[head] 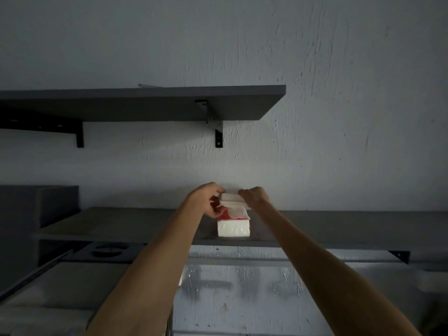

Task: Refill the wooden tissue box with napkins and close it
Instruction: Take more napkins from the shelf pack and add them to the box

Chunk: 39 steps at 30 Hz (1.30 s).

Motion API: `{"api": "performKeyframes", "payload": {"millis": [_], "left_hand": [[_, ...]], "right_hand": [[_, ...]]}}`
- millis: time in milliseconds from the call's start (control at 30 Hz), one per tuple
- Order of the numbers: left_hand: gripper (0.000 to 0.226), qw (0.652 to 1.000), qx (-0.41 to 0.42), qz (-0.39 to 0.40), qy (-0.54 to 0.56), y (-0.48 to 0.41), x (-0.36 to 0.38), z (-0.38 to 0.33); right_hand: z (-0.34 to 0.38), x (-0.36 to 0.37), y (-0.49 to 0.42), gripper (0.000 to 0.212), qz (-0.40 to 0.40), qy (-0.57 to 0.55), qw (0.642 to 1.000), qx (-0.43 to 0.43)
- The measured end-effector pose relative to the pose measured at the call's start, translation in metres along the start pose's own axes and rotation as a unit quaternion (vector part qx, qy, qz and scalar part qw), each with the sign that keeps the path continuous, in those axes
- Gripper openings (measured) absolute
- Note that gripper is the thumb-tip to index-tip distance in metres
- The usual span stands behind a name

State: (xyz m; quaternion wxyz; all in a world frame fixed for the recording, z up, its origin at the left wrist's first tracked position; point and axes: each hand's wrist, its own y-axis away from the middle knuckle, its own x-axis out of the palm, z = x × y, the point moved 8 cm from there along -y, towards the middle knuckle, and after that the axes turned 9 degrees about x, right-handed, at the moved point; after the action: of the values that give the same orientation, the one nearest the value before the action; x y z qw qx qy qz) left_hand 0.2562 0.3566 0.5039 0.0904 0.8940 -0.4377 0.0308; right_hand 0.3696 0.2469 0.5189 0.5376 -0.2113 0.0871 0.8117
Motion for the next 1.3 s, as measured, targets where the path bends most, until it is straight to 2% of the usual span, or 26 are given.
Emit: {"api": "performKeyframes", "payload": {"millis": [133,233,300,433,533,600,733,867,1000,1100,1200,1300], "left_hand": [[0.033,0.996,0.041,0.049,0.064,0.012,0.008,-0.010],[0.023,0.987,0.092,0.118,0.055,0.030,0.029,-0.004],[0.021,0.981,0.141,0.129,0.038,0.044,0.048,0.002],[0.018,0.967,0.232,0.103,0.025,0.082,0.100,0.049],[0.037,0.956,0.261,0.124,-0.038,0.107,0.147,0.122],[0.043,0.952,0.258,0.148,-0.067,0.123,0.177,0.181],[0.038,0.949,0.249,0.166,-0.099,0.144,0.229,0.295],[0.047,0.961,0.174,0.175,-0.128,0.154,0.259,0.446],[0.055,0.960,0.109,0.179,-0.185,0.170,0.258,0.567],[0.059,0.961,0.073,0.160,-0.213,0.185,0.253,0.627],[0.051,0.965,0.046,0.140,-0.215,0.196,0.249,0.657],[0.069,0.970,0.016,0.148,-0.191,0.201,0.248,0.679]], "right_hand": [[0.009,-0.018,0.012,0.031,0.023,-0.104,0.994,-0.030],[0.002,-0.039,0.040,0.029,0.070,-0.219,0.972,-0.055],[-0.011,-0.052,0.058,0.037,0.101,-0.274,0.953,-0.076],[-0.070,-0.086,0.106,0.056,0.131,-0.269,0.946,-0.121],[-0.138,-0.110,0.138,0.061,0.137,-0.226,0.957,-0.124],[-0.203,-0.128,0.146,0.066,0.122,-0.214,0.965,-0.091],[-0.335,-0.143,0.168,0.067,0.115,-0.160,0.980,-0.024],[-0.482,-0.131,0.202,0.059,0.088,-0.108,0.988,0.059],[-0.600,-0.110,0.239,0.050,0.054,-0.040,0.990,0.125],[-0.663,-0.093,0.270,0.045,0.050,-0.029,0.984,0.171],[-0.694,-0.083,0.289,0.042,0.055,-0.019,0.981,0.184],[-0.713,-0.071,0.300,0.056,0.088,-0.018,0.979,0.182]]}}
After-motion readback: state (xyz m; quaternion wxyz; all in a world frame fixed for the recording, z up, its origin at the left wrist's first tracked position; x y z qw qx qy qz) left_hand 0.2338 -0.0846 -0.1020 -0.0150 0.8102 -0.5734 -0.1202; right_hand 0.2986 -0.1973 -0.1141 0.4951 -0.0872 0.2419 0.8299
